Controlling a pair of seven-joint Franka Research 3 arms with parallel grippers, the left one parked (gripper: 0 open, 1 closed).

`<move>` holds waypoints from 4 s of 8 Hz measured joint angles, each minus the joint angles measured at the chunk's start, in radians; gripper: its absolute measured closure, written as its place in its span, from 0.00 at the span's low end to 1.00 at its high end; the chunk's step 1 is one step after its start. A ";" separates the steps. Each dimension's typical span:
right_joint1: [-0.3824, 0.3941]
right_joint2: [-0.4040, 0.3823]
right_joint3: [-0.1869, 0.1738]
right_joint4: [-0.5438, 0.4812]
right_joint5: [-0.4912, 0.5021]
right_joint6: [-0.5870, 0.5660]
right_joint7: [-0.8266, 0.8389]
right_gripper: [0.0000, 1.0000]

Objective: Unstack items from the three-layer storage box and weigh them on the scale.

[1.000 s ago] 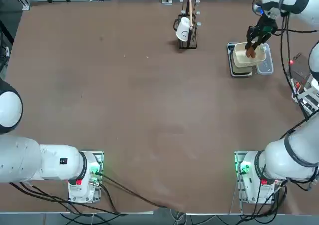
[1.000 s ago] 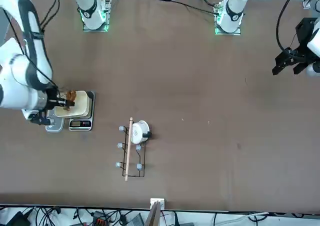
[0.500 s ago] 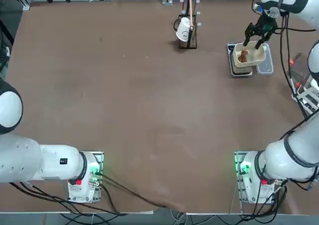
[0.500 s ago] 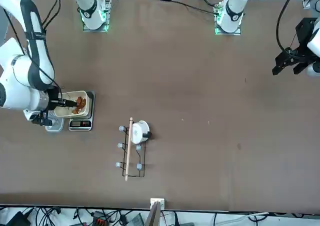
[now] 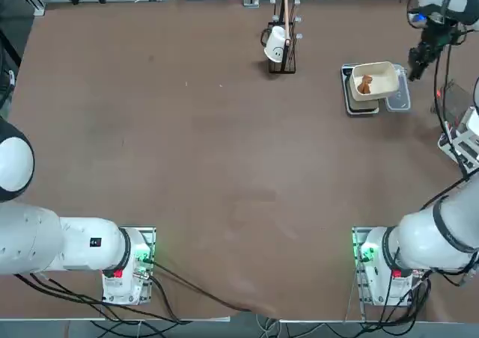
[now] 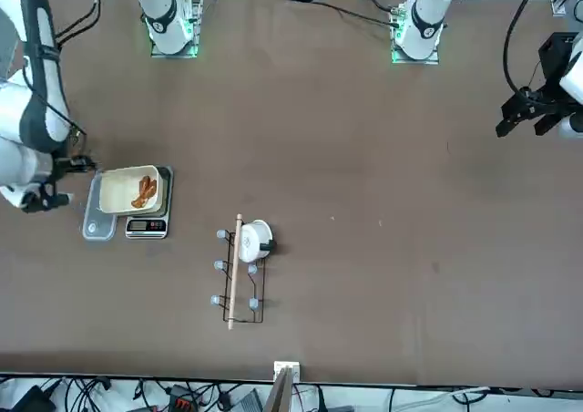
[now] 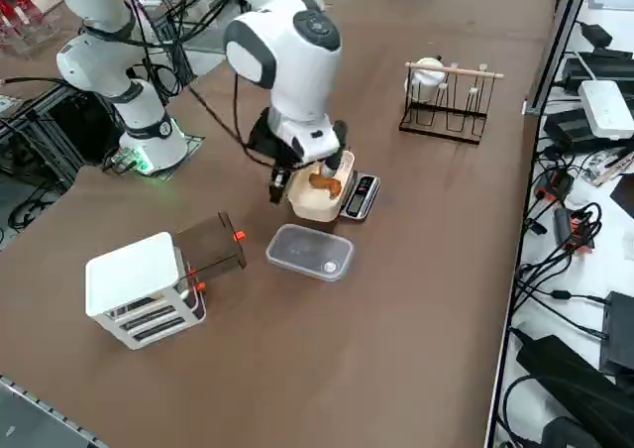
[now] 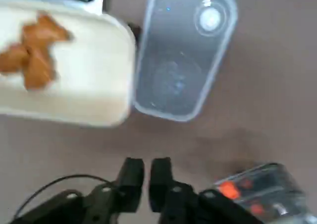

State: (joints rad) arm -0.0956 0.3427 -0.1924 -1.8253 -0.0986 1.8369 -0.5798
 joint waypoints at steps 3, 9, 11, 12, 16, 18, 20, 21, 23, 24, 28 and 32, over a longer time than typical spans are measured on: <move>-0.144 0.004 -0.011 -0.089 0.002 0.157 -0.476 0.98; -0.191 -0.011 -0.003 -0.104 -0.020 0.168 -0.524 0.98; -0.240 -0.012 -0.011 -0.107 -0.079 0.167 -0.540 0.98; -0.250 -0.014 -0.011 -0.109 -0.080 0.165 -0.541 0.98; -0.263 -0.016 -0.026 -0.116 -0.137 0.157 -0.541 0.98; -0.266 -0.013 -0.048 -0.121 -0.161 0.155 -0.541 0.98; -0.265 -0.015 -0.048 -0.122 -0.160 0.156 -0.540 0.98; -0.265 -0.015 -0.048 -0.122 -0.160 0.156 -0.536 0.98; -0.257 -0.016 -0.048 -0.116 -0.164 0.145 -0.505 0.98; -0.239 -0.022 -0.048 -0.089 -0.169 0.104 -0.468 0.98; -0.116 -0.025 -0.046 -0.027 -0.173 0.017 -0.356 0.65; -0.135 0.035 -0.066 -0.170 -0.261 0.251 -0.331 0.29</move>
State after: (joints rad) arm -0.2302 0.3777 -0.2585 -1.9956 -0.3600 2.0883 -0.9109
